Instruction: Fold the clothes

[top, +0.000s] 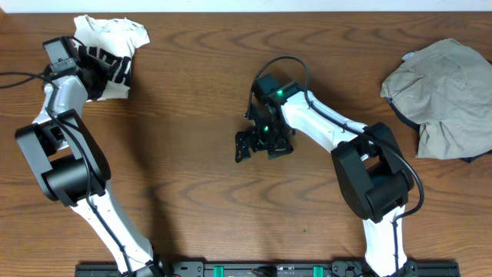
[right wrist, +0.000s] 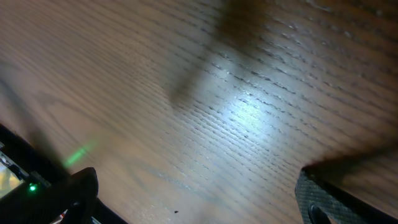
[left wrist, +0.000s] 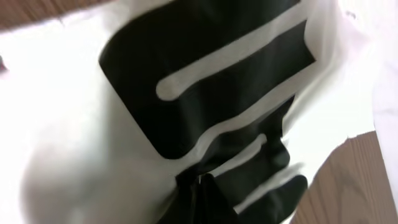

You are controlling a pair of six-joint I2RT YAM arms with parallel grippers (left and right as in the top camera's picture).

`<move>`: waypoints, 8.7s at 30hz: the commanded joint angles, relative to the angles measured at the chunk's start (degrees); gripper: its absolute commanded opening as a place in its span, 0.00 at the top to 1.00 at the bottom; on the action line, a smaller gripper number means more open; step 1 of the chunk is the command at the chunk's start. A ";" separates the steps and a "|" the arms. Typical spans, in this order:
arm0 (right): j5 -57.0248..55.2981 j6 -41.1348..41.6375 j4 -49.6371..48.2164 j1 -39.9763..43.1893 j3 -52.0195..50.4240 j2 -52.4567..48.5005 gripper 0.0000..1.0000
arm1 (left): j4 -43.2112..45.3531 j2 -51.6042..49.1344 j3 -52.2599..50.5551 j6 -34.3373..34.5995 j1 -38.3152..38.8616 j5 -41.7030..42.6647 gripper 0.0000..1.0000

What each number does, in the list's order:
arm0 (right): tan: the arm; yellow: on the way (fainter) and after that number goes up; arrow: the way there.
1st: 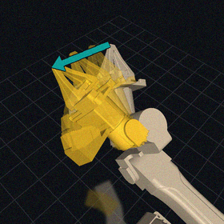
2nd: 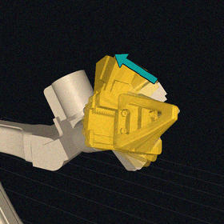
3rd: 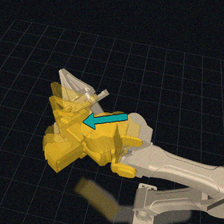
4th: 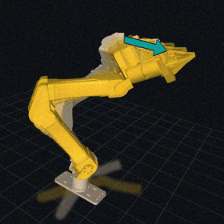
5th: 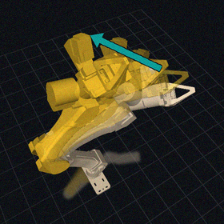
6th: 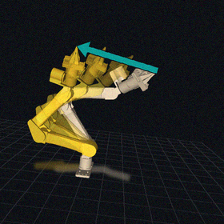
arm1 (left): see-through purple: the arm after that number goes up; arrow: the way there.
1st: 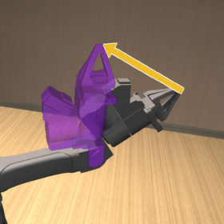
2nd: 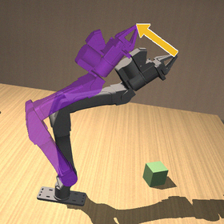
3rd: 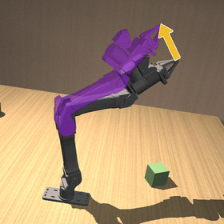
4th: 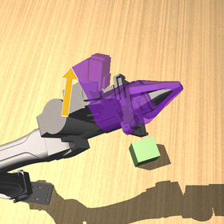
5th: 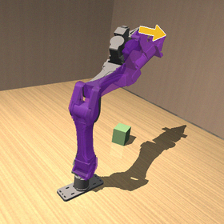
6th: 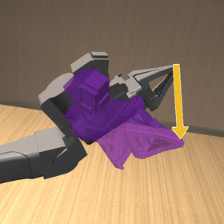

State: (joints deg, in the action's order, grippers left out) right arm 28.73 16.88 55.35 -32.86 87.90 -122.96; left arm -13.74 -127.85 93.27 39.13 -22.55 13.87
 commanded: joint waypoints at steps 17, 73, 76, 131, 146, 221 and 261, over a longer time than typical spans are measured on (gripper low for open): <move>0.20 -1.29 -0.33 -0.55 -0.70 -0.59 0.01 | 10.29 -10.19 1.22 3.02 2.19 -4.02 0.94; -4.11 0.63 13.92 7.48 -0.52 23.43 0.01 | -30.56 47.08 2.43 -15.32 1.01 35.60 0.19; -7.08 0.63 17.09 7.28 -0.52 29.81 0.01 | -39.12 52.74 2.43 -21.77 1.01 35.60 0.19; -47.36 27.43 27.67 -5.57 -16.57 82.93 0.01 | -62.31 78.51 -16.70 -48.33 1.03 35.63 0.02; -45.97 27.21 28.70 19.67 -19.71 86.66 0.01 | -62.31 78.51 -16.70 -48.33 1.03 35.60 0.02; -31.47 -2.16 -51.28 32.15 -87.58 122.66 0.01 | -62.31 78.51 -16.70 -48.33 1.03 35.60 0.02; -31.47 -2.19 -51.28 32.15 -87.58 122.57 0.01 | -39.78 91.10 -31.65 -40.54 14.43 24.24 0.02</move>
State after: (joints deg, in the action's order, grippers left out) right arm -2.92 15.27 3.79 -1.28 0.40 -0.69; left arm -58.48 -40.75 67.05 -4.71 -10.61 42.87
